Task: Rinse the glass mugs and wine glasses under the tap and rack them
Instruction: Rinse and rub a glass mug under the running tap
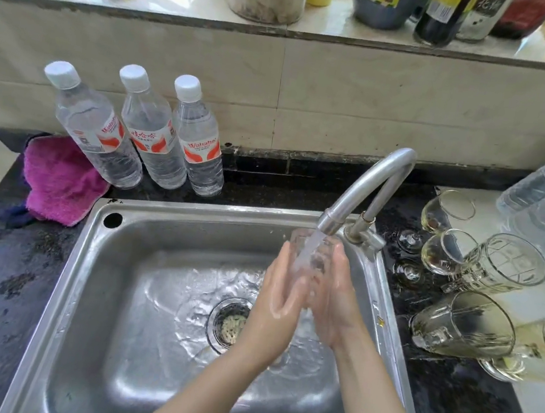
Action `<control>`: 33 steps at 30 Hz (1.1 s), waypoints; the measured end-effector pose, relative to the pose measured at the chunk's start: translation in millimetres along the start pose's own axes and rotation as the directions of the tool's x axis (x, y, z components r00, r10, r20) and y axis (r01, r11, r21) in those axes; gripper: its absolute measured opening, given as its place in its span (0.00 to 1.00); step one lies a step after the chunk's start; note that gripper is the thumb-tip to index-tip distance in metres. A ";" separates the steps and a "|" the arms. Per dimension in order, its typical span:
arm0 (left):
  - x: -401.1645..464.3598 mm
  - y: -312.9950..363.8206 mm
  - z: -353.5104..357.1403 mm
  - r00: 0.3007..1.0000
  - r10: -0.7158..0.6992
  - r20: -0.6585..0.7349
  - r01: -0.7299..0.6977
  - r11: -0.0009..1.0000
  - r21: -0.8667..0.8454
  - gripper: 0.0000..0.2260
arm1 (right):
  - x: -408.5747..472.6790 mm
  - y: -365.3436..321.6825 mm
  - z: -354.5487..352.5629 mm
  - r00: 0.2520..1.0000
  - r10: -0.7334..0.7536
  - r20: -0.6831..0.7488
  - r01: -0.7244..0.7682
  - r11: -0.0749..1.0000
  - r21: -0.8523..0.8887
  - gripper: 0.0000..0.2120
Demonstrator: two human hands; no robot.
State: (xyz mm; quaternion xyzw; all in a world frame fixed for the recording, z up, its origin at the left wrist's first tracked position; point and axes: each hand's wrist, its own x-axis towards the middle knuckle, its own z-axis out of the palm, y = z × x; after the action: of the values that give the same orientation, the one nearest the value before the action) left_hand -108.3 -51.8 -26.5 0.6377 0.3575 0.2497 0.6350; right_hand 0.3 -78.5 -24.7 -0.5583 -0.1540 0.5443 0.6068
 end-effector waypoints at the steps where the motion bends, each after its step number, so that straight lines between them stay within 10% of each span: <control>1: -5.2 1.9 1.1 1.000 0.008 0.010 -0.009 1.000 0.024 0.30 | -0.2 0.1 -0.9 0.999 -0.031 -0.025 0.031 0.999 -0.008 0.28; 10: 20.2 22.0 -12.8 0.981 -0.131 -0.145 0.130 0.991 -0.014 0.22 | -14.3 7.6 24.8 0.981 -0.148 -0.125 0.114 0.964 -0.241 0.41; 13: 11.8 15.4 -12.4 0.976 -0.126 -0.175 0.120 0.992 -0.044 0.36 | -13.3 4.3 25.6 0.980 -0.169 -0.106 0.121 0.926 -0.357 0.34; 18: 16.4 15.0 -39.0 0.963 -0.218 0.162 0.255 0.930 -0.266 0.35 | -16.1 -2.7 6.6 0.927 -0.355 -0.123 0.096 0.539 -0.837 0.27; 23: 17.9 16.5 -40.4 0.957 -0.180 0.228 0.245 0.922 -0.299 0.29 | -6.7 -6.6 5.6 0.977 -0.090 -0.195 -0.028 0.848 -0.530 0.23; 28: 15.0 17.7 -32.5 0.990 -0.039 -0.133 0.039 0.999 -0.003 0.31 | -22.4 -7.3 13.6 0.929 -0.326 -0.173 0.157 0.774 -0.614 0.22; 33: 7.2 16.9 -36.4 0.964 0.214 -0.160 -0.191 0.970 0.148 0.31 | -27.3 -22.8 15.5 0.989 0.114 -0.098 -0.139 0.942 -0.305 0.22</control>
State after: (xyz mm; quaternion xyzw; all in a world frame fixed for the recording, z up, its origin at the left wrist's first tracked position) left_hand -129.6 -22.1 -8.3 0.6868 0.3605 0.3443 0.5289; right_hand -10.7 -88.4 11.1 -0.6767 -0.1773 0.5285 0.4810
